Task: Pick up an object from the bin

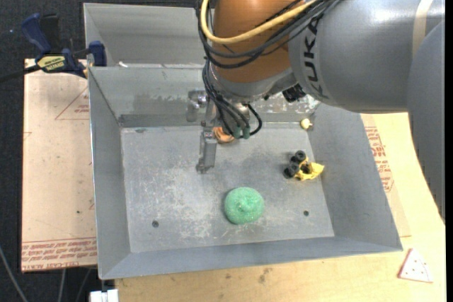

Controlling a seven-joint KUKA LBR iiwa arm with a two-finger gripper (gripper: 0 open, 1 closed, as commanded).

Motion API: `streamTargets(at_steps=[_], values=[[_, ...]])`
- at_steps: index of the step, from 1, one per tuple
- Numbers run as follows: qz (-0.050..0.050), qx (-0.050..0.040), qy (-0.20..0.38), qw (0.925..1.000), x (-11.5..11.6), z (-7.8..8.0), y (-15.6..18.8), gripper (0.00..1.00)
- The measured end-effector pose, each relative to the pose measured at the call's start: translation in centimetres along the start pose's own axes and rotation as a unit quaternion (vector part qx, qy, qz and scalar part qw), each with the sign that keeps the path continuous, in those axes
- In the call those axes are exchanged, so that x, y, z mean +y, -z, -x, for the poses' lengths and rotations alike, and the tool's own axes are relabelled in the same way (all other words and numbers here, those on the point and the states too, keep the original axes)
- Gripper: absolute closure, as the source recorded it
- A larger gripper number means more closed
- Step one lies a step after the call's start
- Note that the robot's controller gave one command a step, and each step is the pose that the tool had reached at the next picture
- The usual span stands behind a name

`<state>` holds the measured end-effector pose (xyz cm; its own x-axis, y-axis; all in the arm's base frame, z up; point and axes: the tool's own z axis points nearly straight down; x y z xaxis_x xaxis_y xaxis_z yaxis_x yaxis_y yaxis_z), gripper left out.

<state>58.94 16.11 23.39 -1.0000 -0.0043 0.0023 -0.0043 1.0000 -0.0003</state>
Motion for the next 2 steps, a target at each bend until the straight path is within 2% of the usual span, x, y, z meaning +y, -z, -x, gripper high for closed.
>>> streamTargets(at_steps=[1, 2], values=[[0.001, -0.0017, 0.018, 0.9998, -2.6, -0.5, 2.0, 0.00], [0.000, -0.0022, 0.003, 1.0000, -4.8, -3.1, 1.8, 0.00]])
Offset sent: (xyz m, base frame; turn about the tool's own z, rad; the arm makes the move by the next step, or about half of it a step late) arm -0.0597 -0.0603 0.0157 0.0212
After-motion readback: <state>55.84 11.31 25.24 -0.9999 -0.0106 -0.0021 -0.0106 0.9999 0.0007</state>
